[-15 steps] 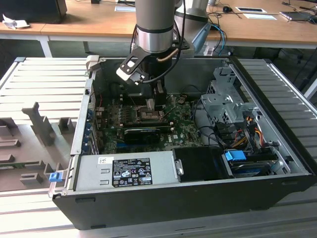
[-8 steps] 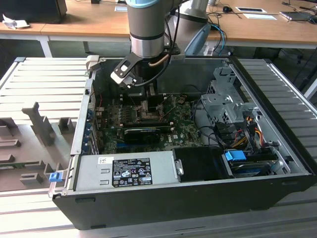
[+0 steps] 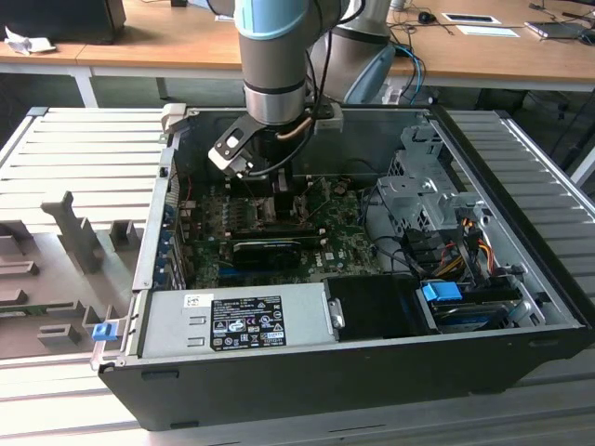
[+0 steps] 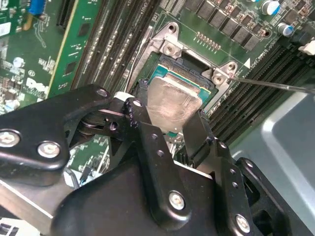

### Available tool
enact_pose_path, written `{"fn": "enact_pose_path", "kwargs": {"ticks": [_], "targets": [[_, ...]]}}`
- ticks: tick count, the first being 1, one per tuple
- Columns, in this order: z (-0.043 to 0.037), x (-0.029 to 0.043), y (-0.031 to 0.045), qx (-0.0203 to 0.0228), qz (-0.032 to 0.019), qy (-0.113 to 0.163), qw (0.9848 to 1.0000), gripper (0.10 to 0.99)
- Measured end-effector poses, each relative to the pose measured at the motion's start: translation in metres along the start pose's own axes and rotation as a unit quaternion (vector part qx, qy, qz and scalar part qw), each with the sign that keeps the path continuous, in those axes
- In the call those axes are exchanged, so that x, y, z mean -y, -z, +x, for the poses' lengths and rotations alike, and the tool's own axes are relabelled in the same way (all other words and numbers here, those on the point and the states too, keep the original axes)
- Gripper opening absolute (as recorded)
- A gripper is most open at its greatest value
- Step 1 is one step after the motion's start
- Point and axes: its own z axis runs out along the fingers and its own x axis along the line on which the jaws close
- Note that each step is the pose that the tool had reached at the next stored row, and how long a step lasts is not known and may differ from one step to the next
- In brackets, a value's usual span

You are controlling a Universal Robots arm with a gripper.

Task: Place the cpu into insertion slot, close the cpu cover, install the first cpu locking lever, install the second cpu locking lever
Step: 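Place the cpu into insertion slot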

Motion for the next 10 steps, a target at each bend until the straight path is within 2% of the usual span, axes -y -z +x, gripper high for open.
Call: {"fn": "enact_pose_path", "kwargs": {"ticks": [4, 5, 7, 10], "targets": [[0.0001, 0.0011, -0.0037, 0.0010, -0.0001, -0.012, 0.9999, 0.529], [0.0006, -0.0010, -0.0056, 0.0010, 0.0005, -0.012, 0.9999, 0.529], [0.0006, 0.0002, -0.0107, 0.0009, 0.0005, -0.012, 0.9999, 0.529], [0.0005, 0.0003, -0.0109, 0.0011, 0.0006, -0.012, 0.9999, 0.529]]}}
